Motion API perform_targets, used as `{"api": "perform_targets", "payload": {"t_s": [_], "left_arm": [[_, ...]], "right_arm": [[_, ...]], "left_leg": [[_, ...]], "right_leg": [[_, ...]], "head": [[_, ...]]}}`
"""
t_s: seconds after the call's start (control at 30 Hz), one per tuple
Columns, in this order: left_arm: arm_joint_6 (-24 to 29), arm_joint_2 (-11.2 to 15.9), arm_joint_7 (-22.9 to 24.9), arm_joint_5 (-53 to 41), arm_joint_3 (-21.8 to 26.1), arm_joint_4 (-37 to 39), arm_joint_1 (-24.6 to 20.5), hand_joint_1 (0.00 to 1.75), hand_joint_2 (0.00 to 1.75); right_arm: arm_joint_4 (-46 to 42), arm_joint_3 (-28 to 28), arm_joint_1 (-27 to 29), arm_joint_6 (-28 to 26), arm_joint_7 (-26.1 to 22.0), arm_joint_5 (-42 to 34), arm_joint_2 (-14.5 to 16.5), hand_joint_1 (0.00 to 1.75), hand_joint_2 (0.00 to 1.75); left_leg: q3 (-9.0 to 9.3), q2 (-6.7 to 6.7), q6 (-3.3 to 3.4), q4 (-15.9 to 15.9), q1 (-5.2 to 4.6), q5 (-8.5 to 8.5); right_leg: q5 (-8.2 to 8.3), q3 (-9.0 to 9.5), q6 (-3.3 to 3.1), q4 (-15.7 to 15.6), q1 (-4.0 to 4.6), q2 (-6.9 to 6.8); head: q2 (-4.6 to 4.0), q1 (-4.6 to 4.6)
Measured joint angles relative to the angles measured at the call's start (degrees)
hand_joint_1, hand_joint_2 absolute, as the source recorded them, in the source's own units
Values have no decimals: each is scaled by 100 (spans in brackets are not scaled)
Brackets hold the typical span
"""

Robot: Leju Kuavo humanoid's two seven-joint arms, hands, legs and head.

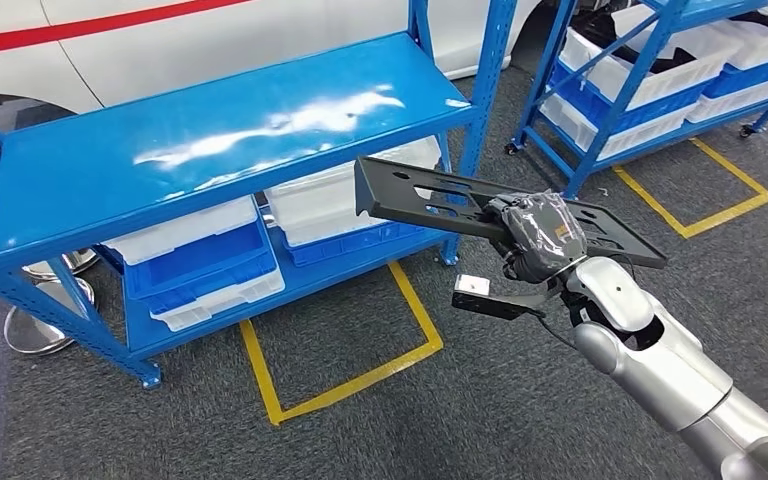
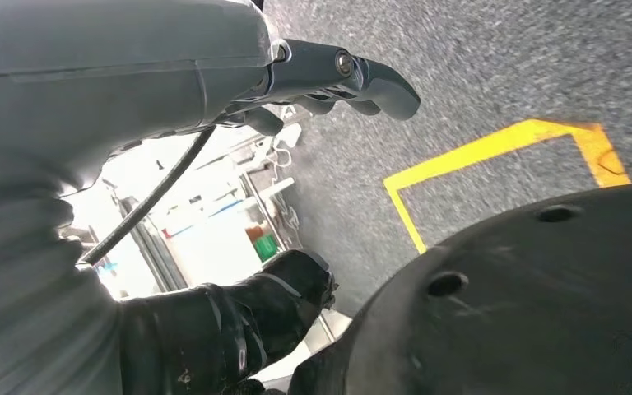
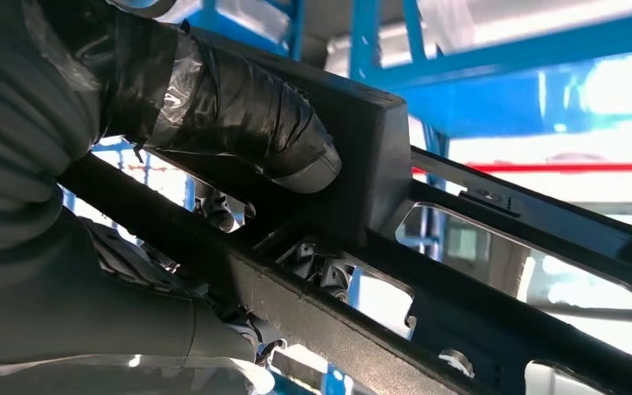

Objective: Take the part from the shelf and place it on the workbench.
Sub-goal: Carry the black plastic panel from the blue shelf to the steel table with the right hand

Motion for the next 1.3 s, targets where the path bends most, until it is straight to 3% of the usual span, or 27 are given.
{"api": "perform_targets", "payload": {"t_s": [0.03,0.07,0.13,0.17,0.2,0.27,0.3,0.37,0.4,0.43,0.47,0.5,0.57,0.6,0.67,0.73,0.8,0.87,1.07,1.13,1.2,1.27,1.3], "left_arm": [[0,4,1,0,0,0,-6,0,175],[1,15,1,0,0,1,-11,0,175],[5,45,2,1,-1,7,-12,0,175],[7,58,3,1,-2,10,-13,0,175],[10,62,5,2,-2,13,-19,0,175],[10,60,11,2,-2,13,-34,0,175],[10,58,14,2,-2,13,-36,0,175],[8,57,17,2,-3,13,-18,0,175],[8,57,17,3,-4,13,-6,0,175],[7,57,19,4,-5,13,2,0,175],[6,57,20,8,-6,13,2,0,175],[5,55,20,12,-7,13,-2,0,175],[3,52,22,21,-7,14,-17,0,175],[3,52,24,24,-7,15,-22,0,175],[0,53,32,33,-7,18,-30,0,175],[-4,47,38,43,-7,20,-32,0,175],[-4,43,38,46,-7,20,-33,0,175],[-3,42,38,48,-7,20,-30,0,175],[-2,42,38,48,-7,20,-29,0,175],[-2,42,38,49,-7,20,-27,0,175],[-3,37,38,53,-7,20,-15,0,175],[-4,28,37,60,-8,20,-3,0,175],[-4,26,37,61,-8,20,-2,0,175]], "right_arm": [[8,8,-2,2,-4,-4,3,175,175],[13,14,-7,3,-6,-5,7,175,175],[16,19,-34,11,-8,-11,14,175,175],[17,22,-49,17,-10,-16,19,175,175],[19,25,-61,23,-11,-21,21,175,175],[25,31,-71,38,-19,-27,16,175,175],[30,33,-81,53,-21,-30,13,175,175],[38,37,-110,91,-21,-38,13,175,175],[44,40,-120,114,-21,-44,16,175,175],[51,47,-126,138,-20,-55,17,175,175],[57,57,-130,165,-20,-73,18,175,175],[64,68,-135,197,-20,-97,18,175,175],[69,83,-164,257,-20,-142,20,175,175],[69,87,-194,286,-19,-156,26,175,175],[70,94,-265,324,-13,-173,43,175,175],[81,117,-320,351,-9,-185,57,175,175],[99,151,-371,382,-9,-189,66,175,175],[106,167,-402,398,-9,-189,71,175,175],[107,169,-405,400,-9,-189,72,175,175],[111,174,-417,404,-7,-189,74,175,175],[128,196,-462,417,-7,-187,110,175,175],[165,245,-513,447,-5,-183,191,175,175],[184,267,-525,462,-3,-180,221,175,175]], "left_leg": [[250,-49,41,-237,-7,148],[574,-180,101,-618,-19,245],[1140,-459,204,-1404,-48,242],[1281,-537,234,-1632,-67,206],[1318,-513,243,-1740,-83,215],[1248,-361,281,-1810,-69,377],[1196,-274,318,-1849,-58,471],[1059,-87,373,-1883,-57,632],[967,4,385,-1872,-62,698],[866,99,378,-1849,-63,759],[757,193,366,-1814,-62,813],[643,278,346,-1766,-59,856],[434,429,295,-1632,-53,908],[346,492,261,-1556,-57,921],[248,612,187,-1449,-79,952],[213,725,112,-1429,-75,1010],[164,633,36,-1384,-33,942],[122,477,-7,-1327,-5,828],[116,459,-9,-1317,-3,811],[98,396,-12,-1265,1,739],[-5,202,-22,-885,5,384],[-112,37,-6,-181,4,-35],[-55,11,17,-52,2,-60]], "right_leg": [[80,-91,12,1,3,68],[155,-161,27,2,-3,127],[299,-241,82,-14,-14,238],[376,-252,121,-44,-31,296],[464,-257,168,-97,-39,364],[535,-290,224,-173,-47,354],[404,-333,232,-111,-35,245],[-188,-469,243,375,-31,-42],[-482,-543,267,767,-44,-114],[-641,-594,301,1153,-65,-143],[-653,-594,339,1444,-89,-157],[-538,-506,375,1556,-115,-174],[-338,-39,440,1182,-163,-308],[-397,267,454,805,-146,-440],[-631,632,390,238,-87,-625],[-654,626,253,101,-32,-579],[-556,545,141,66,-26,-495],[-498,503,85,48,-39,-460],[-494,499,82,48,-39,-456],[-481,482,69,45,-39,-445],[-413,399,30,42,-32,-380],[-259,207,-3,45,7,-207],[-185,115,-6,47,26,-118]], "head": [[0,0],[0,1],[0,2],[0,-2],[0,-7],[0,-10],[0,-4],[0,5],[0,6],[0,5],[0,5],[0,5],[0,5],[0,6],[0,7],[0,6],[0,6],[0,6],[0,7],[0,6],[0,5],[0,5],[0,5]]}}
